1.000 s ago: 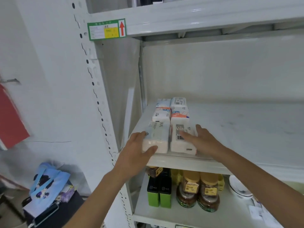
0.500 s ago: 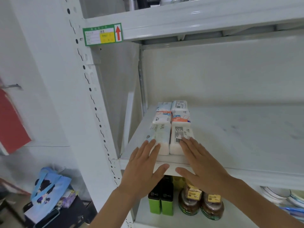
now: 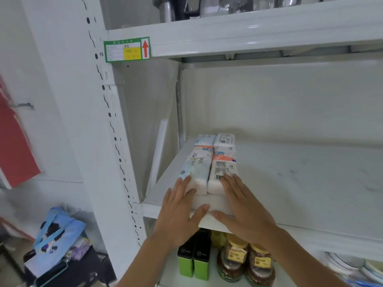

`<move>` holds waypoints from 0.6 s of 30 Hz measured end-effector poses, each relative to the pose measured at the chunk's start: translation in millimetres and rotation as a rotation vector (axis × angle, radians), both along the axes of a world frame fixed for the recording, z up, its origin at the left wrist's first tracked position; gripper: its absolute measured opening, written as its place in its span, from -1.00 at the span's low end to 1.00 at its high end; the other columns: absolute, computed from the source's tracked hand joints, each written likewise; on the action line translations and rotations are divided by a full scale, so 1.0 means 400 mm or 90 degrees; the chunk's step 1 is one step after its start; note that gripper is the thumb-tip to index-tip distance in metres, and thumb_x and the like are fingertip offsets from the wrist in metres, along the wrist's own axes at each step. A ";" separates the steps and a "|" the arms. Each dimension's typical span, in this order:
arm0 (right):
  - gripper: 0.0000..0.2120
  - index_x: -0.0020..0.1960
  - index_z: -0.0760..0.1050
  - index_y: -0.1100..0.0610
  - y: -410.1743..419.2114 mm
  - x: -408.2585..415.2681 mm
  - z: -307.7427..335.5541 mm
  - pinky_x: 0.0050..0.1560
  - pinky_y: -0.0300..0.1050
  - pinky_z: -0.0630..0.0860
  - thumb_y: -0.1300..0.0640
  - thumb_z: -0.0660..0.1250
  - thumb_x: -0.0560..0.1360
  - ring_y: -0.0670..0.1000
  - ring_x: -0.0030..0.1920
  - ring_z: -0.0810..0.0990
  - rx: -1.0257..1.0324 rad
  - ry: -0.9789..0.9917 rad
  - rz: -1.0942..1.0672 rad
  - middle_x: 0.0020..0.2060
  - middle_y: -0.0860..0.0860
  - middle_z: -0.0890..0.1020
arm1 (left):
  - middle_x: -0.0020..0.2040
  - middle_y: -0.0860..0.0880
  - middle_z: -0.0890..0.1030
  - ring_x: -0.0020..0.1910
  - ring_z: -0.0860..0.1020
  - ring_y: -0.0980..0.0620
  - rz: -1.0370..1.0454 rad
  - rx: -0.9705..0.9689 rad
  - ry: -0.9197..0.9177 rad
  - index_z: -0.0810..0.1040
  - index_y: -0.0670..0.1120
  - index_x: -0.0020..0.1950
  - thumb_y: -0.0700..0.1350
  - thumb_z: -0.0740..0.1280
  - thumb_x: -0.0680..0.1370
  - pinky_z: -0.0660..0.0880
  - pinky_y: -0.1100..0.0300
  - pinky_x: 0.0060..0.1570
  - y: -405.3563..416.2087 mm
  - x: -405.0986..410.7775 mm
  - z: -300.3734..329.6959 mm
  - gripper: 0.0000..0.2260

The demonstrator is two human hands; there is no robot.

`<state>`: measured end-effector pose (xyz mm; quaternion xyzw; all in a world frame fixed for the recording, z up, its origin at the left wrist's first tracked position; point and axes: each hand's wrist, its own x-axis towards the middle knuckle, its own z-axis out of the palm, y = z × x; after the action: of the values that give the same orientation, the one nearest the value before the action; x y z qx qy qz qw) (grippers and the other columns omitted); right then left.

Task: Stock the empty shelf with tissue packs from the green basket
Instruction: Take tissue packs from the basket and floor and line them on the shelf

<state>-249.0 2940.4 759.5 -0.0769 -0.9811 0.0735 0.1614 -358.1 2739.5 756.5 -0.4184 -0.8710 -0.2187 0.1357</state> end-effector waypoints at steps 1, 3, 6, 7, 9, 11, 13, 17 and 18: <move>-0.04 0.68 -0.38 -0.05 0.001 0.002 -0.001 0.68 0.01 -0.16 -0.53 -0.05 0.54 -0.10 0.64 -0.44 0.005 0.007 0.005 0.66 -0.15 -0.39 | 0.72 0.12 -0.14 0.69 -0.25 0.07 0.002 0.009 0.000 0.32 0.02 0.60 0.42 -0.09 0.62 -0.11 -0.08 0.67 -0.004 0.010 -0.020 -0.29; -0.06 0.69 -0.37 -0.03 -0.003 0.012 0.000 0.67 0.02 -0.20 -0.47 -0.01 0.56 -0.10 0.62 -0.48 0.016 0.032 0.014 0.65 -0.14 -0.43 | 0.72 0.11 -0.19 0.67 -0.32 0.09 0.025 0.038 0.015 0.30 0.03 0.63 0.35 -0.07 0.66 -0.19 -0.05 0.66 -0.014 0.039 -0.066 -0.35; -0.16 0.72 -0.19 0.06 -0.017 0.047 -0.015 0.67 0.02 -0.10 -0.29 0.08 0.64 -0.03 0.69 -0.32 0.068 0.124 0.038 0.71 -0.05 -0.24 | 0.73 0.02 0.02 0.71 -0.11 0.01 0.057 0.110 0.035 0.36 0.04 0.59 0.24 0.04 0.71 0.01 -0.14 0.62 -0.027 0.099 -0.137 -0.49; -0.23 0.72 -0.06 0.09 -0.023 0.063 -0.033 0.67 0.04 -0.02 -0.20 0.13 0.66 0.01 0.71 -0.19 0.072 0.171 0.065 0.73 -0.01 -0.11 | 0.71 0.01 0.09 0.70 -0.01 -0.02 0.062 0.143 0.030 0.35 0.06 0.59 0.22 0.07 0.71 0.08 -0.14 0.60 -0.032 0.120 -0.163 -0.51; -0.38 0.66 0.17 0.12 -0.040 0.105 -0.098 0.67 0.08 0.11 -0.02 0.20 0.65 0.10 0.71 0.01 0.028 0.255 0.133 0.71 0.04 0.10 | 0.65 -0.02 0.22 0.63 0.20 -0.06 0.061 0.193 0.010 0.33 0.08 0.58 0.20 0.12 0.69 0.19 -0.07 0.55 -0.052 0.159 -0.220 -0.53; -0.46 0.58 0.30 0.11 -0.066 0.153 -0.188 0.63 0.13 0.21 0.09 0.24 0.62 0.15 0.70 0.11 -0.011 0.280 0.164 0.67 0.06 0.21 | 0.59 -0.04 0.31 0.55 0.31 -0.04 0.074 0.191 -0.017 0.33 0.08 0.56 0.19 0.13 0.69 0.26 0.03 0.47 -0.082 0.195 -0.281 -0.54; -0.50 0.51 0.40 0.12 -0.092 0.204 -0.290 0.55 0.21 0.31 0.16 0.28 0.57 0.19 0.67 0.19 -0.026 0.238 0.158 0.63 0.10 0.30 | 0.54 -0.04 0.34 0.48 0.39 -0.06 0.099 0.140 -0.062 0.37 0.07 0.51 0.16 0.14 0.67 0.36 -0.02 0.41 -0.113 0.225 -0.346 -0.58; -0.41 0.37 0.59 0.19 -0.148 0.302 -0.487 0.43 0.24 0.49 0.30 0.53 0.33 0.26 0.51 0.46 -0.041 0.090 0.080 0.49 0.18 0.49 | 0.50 0.01 0.35 0.43 0.42 -0.03 0.086 0.035 -0.139 0.42 0.05 0.47 0.12 0.17 0.66 0.37 0.02 0.41 -0.170 0.262 -0.481 -0.60; -0.36 0.35 0.60 0.19 -0.169 0.325 -0.533 0.48 0.17 0.44 0.29 0.58 0.27 0.27 0.47 0.52 -0.044 0.039 0.051 0.47 0.19 0.52 | 0.51 0.02 0.33 0.47 0.39 -0.02 0.080 0.004 -0.163 0.40 0.06 0.49 0.14 0.15 0.66 0.32 0.06 0.43 -0.186 0.266 -0.515 -0.58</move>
<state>-119.0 2872.7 546.1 -0.0410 -0.9749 0.1160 0.1854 -251.8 2665.2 550.3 -0.3312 -0.9050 -0.2644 0.0380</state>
